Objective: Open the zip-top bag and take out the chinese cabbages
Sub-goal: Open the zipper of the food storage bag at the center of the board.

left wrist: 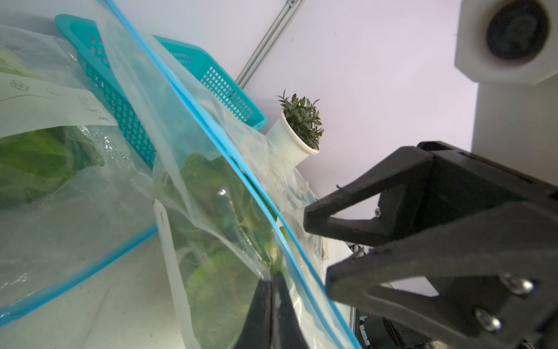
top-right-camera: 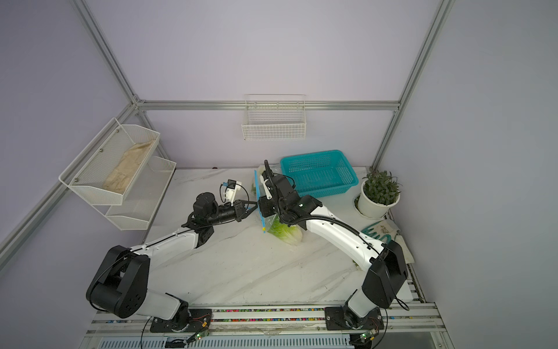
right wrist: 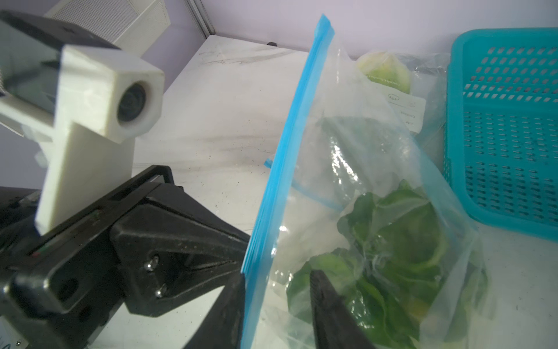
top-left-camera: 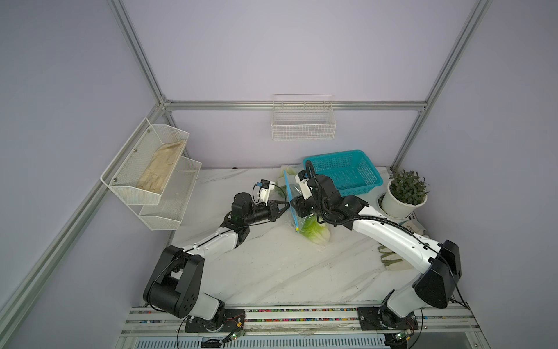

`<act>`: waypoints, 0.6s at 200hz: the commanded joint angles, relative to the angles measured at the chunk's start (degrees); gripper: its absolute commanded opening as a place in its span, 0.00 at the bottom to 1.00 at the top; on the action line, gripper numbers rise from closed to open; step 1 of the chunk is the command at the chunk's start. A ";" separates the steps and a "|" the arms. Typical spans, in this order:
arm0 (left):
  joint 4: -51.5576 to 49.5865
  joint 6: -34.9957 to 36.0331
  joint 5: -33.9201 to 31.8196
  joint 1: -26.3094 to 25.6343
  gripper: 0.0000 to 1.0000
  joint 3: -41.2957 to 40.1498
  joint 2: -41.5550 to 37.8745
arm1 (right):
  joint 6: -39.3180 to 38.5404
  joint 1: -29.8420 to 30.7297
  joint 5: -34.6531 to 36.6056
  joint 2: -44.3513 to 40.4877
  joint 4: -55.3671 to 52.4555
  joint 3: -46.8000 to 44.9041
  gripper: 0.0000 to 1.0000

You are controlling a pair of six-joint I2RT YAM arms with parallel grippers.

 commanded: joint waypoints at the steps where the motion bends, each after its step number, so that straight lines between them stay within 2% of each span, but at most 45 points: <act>1: 2.26 0.61 0.69 -0.23 0.00 3.00 -1.02 | -0.84 0.28 0.04 0.49 -1.73 1.37 0.46; 11: 2.30 0.66 0.60 -0.28 0.00 2.91 -0.94 | -0.94 0.31 -0.02 0.73 -1.75 1.47 0.50; 32: 2.44 0.62 0.57 -0.27 0.00 2.80 -1.15 | -0.94 0.34 1.39 0.96 -2.54 1.65 0.50; 60: 2.51 0.67 0.62 -0.22 0.00 2.61 -1.37 | -0.34 0.29 6.40 1.50 -5.02 3.06 0.44; 85: 2.52 0.64 0.55 -0.22 0.00 2.50 -1.38 | 0.45 0.28 7.01 0.41 -4.43 2.65 0.40; 120: 2.64 0.69 0.54 -0.25 0.00 2.43 -1.45 | 0.47 0.31 8.27 0.70 -5.24 2.81 0.38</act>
